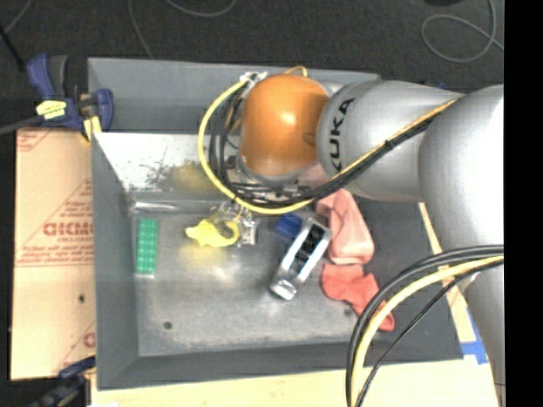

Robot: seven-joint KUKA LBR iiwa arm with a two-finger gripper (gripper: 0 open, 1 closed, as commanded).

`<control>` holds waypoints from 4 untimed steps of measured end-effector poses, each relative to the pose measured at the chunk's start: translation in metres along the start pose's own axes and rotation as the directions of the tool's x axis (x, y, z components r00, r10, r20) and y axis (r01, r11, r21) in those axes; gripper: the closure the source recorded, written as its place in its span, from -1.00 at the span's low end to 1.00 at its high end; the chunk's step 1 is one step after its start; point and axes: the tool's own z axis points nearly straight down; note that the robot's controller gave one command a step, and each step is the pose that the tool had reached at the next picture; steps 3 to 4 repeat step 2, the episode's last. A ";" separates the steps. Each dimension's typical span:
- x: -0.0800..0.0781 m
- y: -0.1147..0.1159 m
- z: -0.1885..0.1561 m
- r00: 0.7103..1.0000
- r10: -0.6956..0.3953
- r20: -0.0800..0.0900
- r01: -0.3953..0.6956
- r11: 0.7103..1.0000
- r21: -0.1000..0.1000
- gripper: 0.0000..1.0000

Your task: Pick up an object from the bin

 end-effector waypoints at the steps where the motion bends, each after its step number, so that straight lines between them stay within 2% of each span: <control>1: 0.000 0.000 -0.018 1.000 0.001 0.000 -0.001 1.000 0.001 1.00; 2: 0.000 0.000 -0.037 1.000 0.002 -0.001 -0.002 1.000 0.000 1.00; 4: 0.000 0.000 -0.037 1.000 0.002 -0.001 -0.002 1.000 0.000 1.00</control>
Offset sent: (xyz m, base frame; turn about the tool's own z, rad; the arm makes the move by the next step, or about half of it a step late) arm 0.0000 0.0001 0.1047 0.0000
